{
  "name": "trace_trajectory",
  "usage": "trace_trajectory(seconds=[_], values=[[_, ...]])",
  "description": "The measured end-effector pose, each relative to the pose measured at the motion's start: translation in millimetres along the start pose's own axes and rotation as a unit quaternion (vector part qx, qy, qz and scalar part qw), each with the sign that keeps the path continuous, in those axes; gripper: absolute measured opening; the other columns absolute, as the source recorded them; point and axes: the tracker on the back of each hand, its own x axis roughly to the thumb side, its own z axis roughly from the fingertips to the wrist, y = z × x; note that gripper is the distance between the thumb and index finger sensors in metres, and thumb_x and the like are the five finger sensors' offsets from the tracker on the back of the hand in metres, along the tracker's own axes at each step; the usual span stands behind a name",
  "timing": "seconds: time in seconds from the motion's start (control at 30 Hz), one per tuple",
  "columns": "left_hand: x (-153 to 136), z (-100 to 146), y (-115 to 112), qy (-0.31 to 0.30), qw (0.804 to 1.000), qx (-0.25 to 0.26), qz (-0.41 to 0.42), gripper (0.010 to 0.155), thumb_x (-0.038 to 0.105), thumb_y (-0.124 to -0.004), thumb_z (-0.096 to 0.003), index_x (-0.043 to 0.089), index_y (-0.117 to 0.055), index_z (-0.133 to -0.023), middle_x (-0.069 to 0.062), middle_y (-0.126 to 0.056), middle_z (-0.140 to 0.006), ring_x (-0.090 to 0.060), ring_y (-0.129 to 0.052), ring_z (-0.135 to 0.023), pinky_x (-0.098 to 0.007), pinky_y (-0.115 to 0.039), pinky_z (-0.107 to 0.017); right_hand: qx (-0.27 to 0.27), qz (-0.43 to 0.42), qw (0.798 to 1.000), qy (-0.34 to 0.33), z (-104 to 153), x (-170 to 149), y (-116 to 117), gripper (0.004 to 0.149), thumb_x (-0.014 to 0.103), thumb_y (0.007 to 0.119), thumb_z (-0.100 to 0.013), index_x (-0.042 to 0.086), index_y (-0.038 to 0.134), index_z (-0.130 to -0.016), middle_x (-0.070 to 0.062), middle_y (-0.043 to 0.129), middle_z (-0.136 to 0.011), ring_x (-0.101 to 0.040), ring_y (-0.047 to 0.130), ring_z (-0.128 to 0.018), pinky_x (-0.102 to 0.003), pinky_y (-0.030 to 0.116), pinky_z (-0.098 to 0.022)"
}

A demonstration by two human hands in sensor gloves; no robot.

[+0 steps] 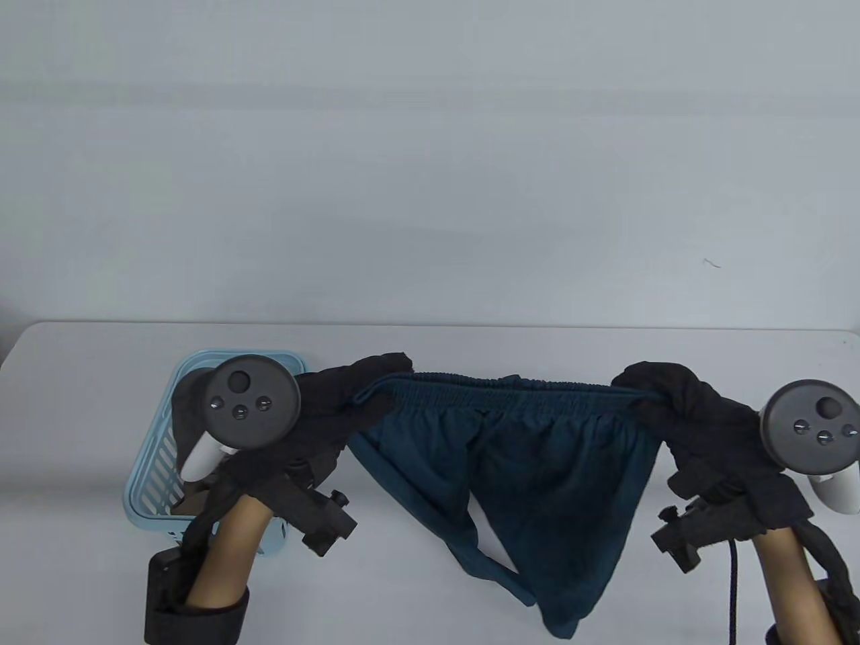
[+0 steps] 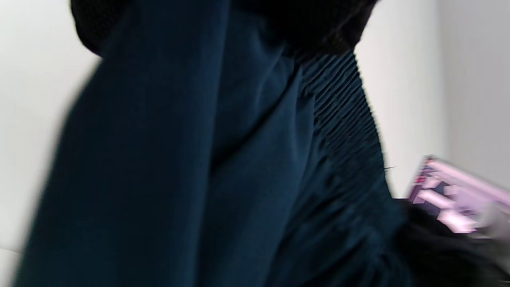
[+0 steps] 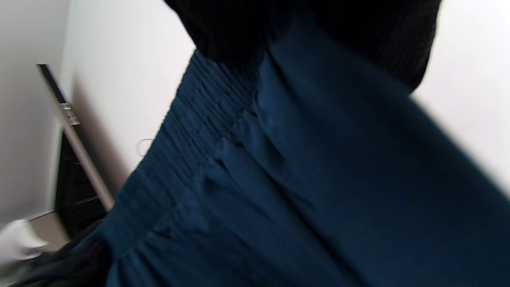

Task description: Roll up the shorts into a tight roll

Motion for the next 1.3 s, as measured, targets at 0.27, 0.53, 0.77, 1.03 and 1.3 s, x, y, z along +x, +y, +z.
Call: trace_trajectory(seconds=[0.27,0.53,0.77,1.03,1.3], values=[[45.9,11.2,30.9,-0.071,0.993,-0.075,0.049,0.051,0.040,-0.072,-0.0512,0.018,-0.075,-0.098,-0.007,-0.102,-0.075,-0.018,-0.106,-0.052,-0.057,-0.073,-0.064,0.101,-0.023,0.991,-0.079,9.3,59.2,-46.8,0.042,0.024,0.071,-0.053,0.013,0.067,-0.093,-0.016,0.086,-0.083,-0.025,0.101,-0.050,-0.045,0.083,-0.045],[-17.9,-40.3,-0.5,0.047,0.992,-0.103,0.048,0.049,0.037,-0.071,-0.0526,0.019,-0.073,-0.099,-0.011,-0.096,-0.086,-0.025,-0.103,-0.066,-0.062,-0.066,-0.067,0.112,0.019,0.992,0.052,-47.0,-0.2,-32.4,0.042,0.023,0.072,-0.052,0.015,0.068,-0.093,-0.016,0.086,-0.086,-0.029,0.101,-0.059,-0.048,0.080,-0.050],[-93.1,-106.7,-40.6,0.180,0.981,-0.056,-0.055,0.047,0.031,-0.071,-0.0499,0.028,-0.075,-0.097,-0.013,-0.085,-0.101,-0.037,-0.089,-0.089,-0.073,-0.034,-0.068,0.008,0.100,0.980,0.171,-109.8,-81.7,11.7,0.040,0.018,0.072,-0.050,0.019,0.071,-0.090,-0.013,0.084,-0.091,-0.036,0.090,-0.080,-0.054,0.071,-0.061],[-44.7,-108.9,-2.2,0.085,0.983,0.113,-0.118,0.049,0.031,-0.070,-0.0500,0.039,-0.071,-0.098,-0.004,-0.070,-0.114,-0.035,-0.067,-0.109,-0.066,-0.019,-0.074,-0.221,0.214,0.951,-0.018,-105.4,-26.1,-21.3,0.039,0.023,0.073,-0.049,0.030,0.073,-0.088,0.000,0.081,-0.098,-0.030,0.072,-0.099,-0.054,0.055,-0.073],[-89.7,-61.5,-81.7,0.093,0.980,-0.046,-0.171,0.049,0.025,-0.074,-0.0484,0.034,-0.075,-0.096,-0.007,-0.078,-0.109,-0.038,-0.074,-0.104,-0.068,-0.025,-0.070,-0.087,0.238,0.967,0.002,-47.3,-87.0,36.5,0.038,0.021,0.075,-0.047,0.030,0.078,-0.084,0.000,0.085,-0.096,-0.030,0.076,-0.097,-0.054,0.057,-0.071]])
